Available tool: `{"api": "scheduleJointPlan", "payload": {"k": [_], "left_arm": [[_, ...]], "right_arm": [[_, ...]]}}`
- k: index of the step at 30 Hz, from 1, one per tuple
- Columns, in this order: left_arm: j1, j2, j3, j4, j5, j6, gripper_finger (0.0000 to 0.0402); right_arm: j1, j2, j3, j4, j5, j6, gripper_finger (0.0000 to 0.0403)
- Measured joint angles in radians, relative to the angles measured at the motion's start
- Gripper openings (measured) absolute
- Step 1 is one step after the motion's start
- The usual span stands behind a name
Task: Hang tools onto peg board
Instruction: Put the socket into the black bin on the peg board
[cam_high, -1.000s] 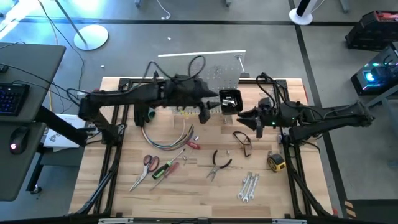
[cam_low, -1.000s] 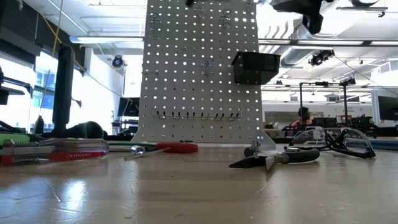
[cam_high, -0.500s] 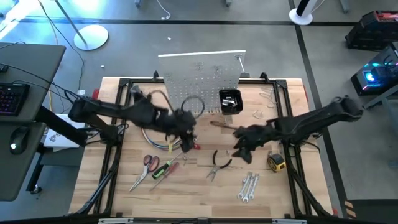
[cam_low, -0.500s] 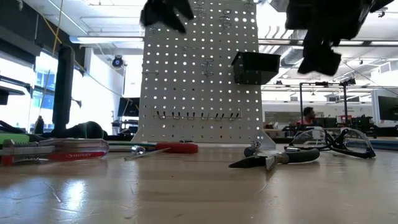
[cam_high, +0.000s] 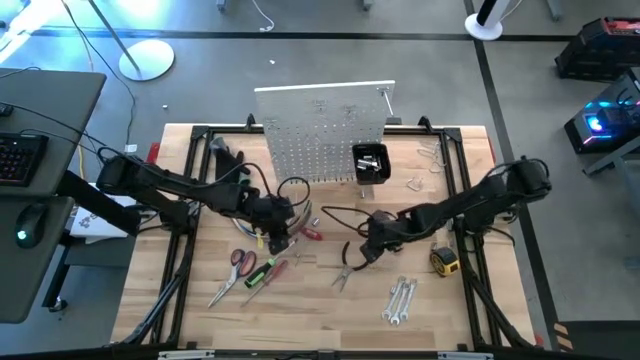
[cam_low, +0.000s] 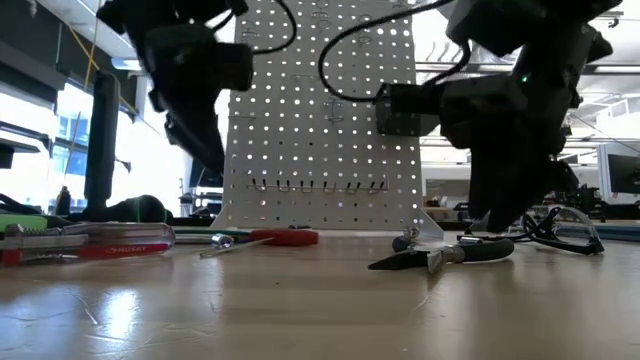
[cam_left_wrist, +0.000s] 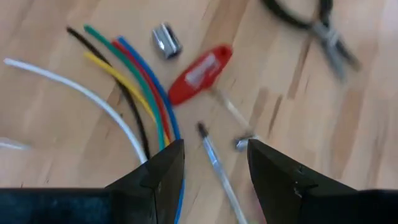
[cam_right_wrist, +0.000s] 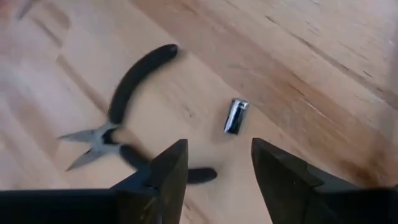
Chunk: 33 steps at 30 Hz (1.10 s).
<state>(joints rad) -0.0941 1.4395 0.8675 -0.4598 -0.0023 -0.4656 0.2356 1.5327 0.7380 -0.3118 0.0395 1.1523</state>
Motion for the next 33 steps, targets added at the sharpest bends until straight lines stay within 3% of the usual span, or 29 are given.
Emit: {"api": "scheduleJointPlan", "payload": {"k": [5, 10, 21, 33], "left_arm": [[0.005, 0.0, -0.039, 0.019, 0.072, 0.107, 0.0167], [0.005, 0.0, -0.038, 0.026, 0.08, 0.126, 0.0167], [0.017, 0.0, -0.038, 0.076, 0.079, -0.009, 0.0167], [0.016, 0.0, -0.038, 0.077, 0.077, -0.107, 0.0167]], "right_arm": [[-0.017, 0.031, 0.0, 0.01, 0.02, 0.08, 0.0159], [-0.029, 0.032, 0.0, 0.009, 0.054, 0.072, 0.0149], [-0.027, 0.053, 0.0, 0.005, 0.028, -0.055, 0.0145], [-0.027, 0.093, 0.004, 0.056, 0.064, -0.031, 0.0144]]}}
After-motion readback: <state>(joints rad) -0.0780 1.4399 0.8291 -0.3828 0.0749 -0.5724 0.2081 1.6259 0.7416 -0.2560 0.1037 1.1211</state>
